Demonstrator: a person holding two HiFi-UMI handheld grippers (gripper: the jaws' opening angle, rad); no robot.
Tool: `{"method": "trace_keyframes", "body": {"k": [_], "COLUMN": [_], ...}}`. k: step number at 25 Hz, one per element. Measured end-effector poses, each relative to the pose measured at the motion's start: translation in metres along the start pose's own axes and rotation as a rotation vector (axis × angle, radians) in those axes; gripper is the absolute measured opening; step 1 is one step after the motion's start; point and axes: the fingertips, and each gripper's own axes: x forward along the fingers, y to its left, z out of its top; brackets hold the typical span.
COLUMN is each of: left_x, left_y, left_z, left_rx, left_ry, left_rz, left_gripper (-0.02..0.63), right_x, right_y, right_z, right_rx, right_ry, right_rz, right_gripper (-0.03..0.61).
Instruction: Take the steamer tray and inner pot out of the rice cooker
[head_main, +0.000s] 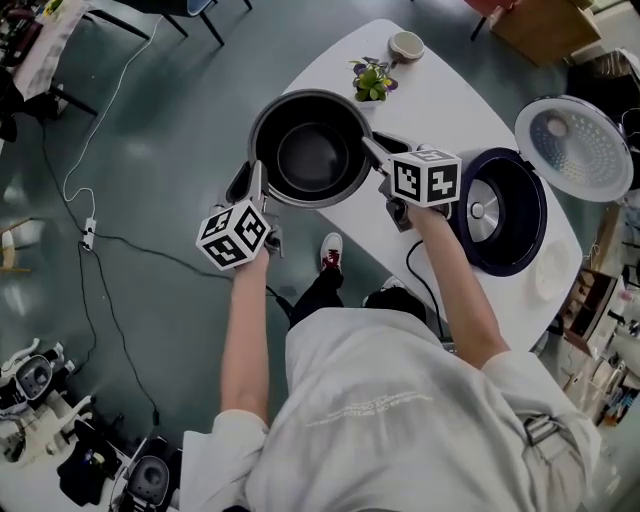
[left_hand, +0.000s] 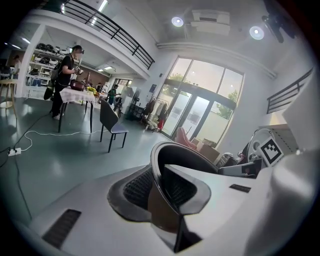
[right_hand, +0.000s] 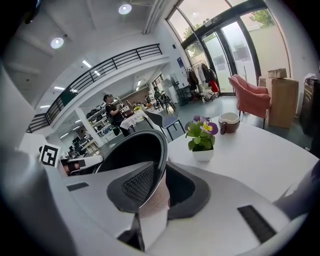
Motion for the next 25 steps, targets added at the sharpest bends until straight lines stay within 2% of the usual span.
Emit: {"method": "trace_keyframes", "body": {"k": [5, 14, 17, 25], "left_x": [0.019, 0.044, 0.051, 0.068], "left_y": [0.02, 0.019, 0.017, 0.011], "left_z": [0.002, 0.015, 0.017, 0.023], "left_rx": [-0.005, 0.03, 0.016, 0.013], "left_ry": [0.028, 0.013, 0.008, 0.017], "left_rz": [-0.004, -0.01, -0.023, -0.032], "left_gripper": [0.081, 0.095, 0.112, 0.112], "right_x": [0.027, 0.041, 0.044, 0.049], "right_y": [-0.003, -0.016, -0.02, -0.032], "right_z": [-0.001, 0.014, 0.019, 0.032], "right_rx": [0.011, 0.019, 0.016, 0.006], "right_ry": [0.042, -0.001, -0.014, -0.033], "right_rz": [-0.02, -0.003, -0.003, -0.042], "right_gripper": [0.095, 0.103, 0.107, 0.107]}}
